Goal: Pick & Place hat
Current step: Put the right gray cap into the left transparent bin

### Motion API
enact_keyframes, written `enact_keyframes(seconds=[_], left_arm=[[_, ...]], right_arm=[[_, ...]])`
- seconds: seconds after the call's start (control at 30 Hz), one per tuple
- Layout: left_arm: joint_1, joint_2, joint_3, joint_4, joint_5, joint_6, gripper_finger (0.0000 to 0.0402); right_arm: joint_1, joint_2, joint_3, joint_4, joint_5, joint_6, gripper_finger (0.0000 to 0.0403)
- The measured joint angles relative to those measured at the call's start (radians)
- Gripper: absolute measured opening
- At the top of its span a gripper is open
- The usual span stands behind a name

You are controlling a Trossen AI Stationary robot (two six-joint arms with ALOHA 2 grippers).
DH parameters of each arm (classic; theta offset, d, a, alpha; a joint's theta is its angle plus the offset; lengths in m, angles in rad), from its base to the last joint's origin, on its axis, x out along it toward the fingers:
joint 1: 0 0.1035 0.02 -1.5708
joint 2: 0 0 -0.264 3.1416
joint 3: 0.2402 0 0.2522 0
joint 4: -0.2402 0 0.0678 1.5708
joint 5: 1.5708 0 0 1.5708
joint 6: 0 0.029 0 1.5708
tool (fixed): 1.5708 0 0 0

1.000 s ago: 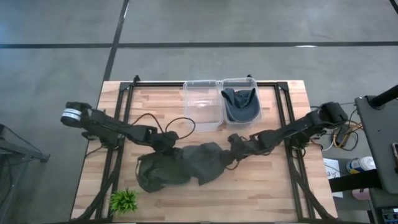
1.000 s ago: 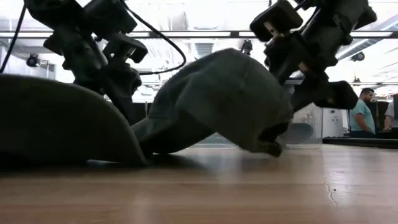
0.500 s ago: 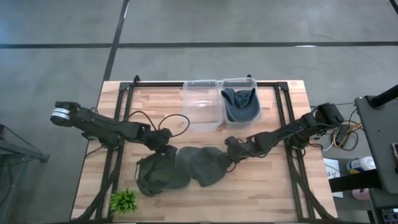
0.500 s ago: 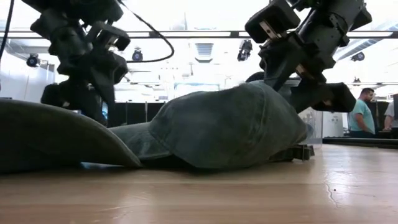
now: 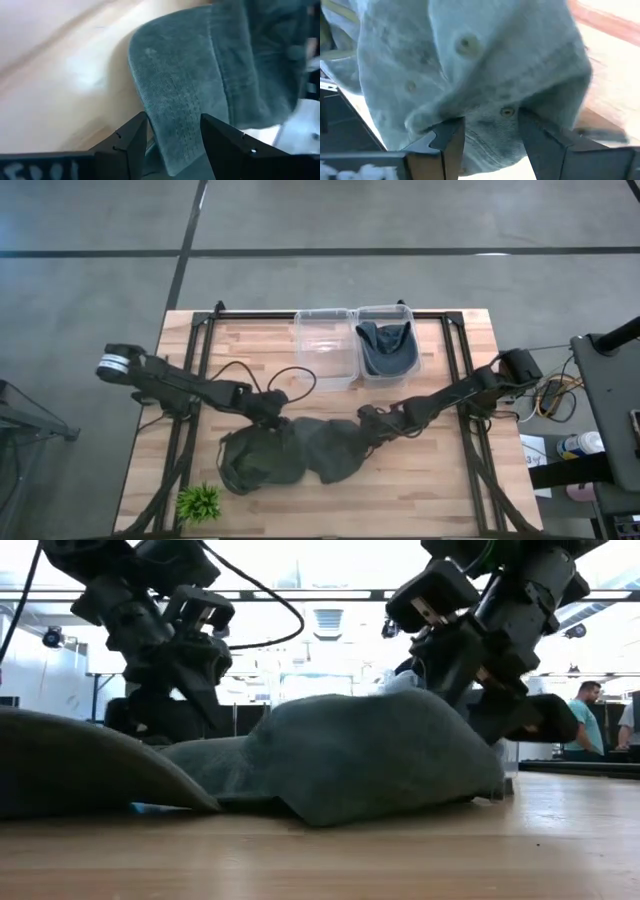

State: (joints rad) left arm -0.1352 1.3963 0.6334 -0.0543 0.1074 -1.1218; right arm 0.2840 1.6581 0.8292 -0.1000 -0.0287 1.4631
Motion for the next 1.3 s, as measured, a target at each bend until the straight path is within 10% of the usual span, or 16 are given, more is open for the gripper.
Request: enact_keyframes(seconds=[1.3], left_arm=[[0.001,-0.004,0.002,0.359,-0.042,0.135,0.0174]], right_arm=[[-0.064,0.060,0.135,0.054,0.111,-0.136,0.0178]])
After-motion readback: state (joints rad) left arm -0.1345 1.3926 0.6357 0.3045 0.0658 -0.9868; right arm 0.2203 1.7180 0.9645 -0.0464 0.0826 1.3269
